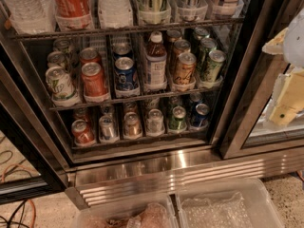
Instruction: Pick blue plastic bottle from middle shelf of fridge
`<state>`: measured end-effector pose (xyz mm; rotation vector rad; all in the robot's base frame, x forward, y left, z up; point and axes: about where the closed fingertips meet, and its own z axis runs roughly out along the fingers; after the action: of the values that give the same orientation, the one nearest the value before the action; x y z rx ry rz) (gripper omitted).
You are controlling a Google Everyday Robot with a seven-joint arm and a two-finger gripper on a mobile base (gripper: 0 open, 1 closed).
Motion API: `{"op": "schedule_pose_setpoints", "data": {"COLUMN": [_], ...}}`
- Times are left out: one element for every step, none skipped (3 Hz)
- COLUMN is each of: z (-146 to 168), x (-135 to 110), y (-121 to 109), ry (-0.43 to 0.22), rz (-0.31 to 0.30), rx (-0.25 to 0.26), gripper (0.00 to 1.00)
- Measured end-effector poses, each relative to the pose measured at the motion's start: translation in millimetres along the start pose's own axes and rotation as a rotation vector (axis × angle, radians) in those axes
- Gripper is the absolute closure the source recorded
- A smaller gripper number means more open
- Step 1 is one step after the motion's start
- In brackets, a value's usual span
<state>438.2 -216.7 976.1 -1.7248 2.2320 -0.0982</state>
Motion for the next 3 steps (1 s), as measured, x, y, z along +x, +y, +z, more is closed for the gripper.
{"op": "schedule_pose_setpoints", "data": {"z": [0, 14, 14], "x": [0, -13, -13], "y": [0, -4, -3], "ry": [0.0, -0.093, -0.09], "rz": [0.0, 0.029, 0.028], "rx": [0.0, 0.021, 0.02], "gripper": [0.0, 0.0, 0.0]}}
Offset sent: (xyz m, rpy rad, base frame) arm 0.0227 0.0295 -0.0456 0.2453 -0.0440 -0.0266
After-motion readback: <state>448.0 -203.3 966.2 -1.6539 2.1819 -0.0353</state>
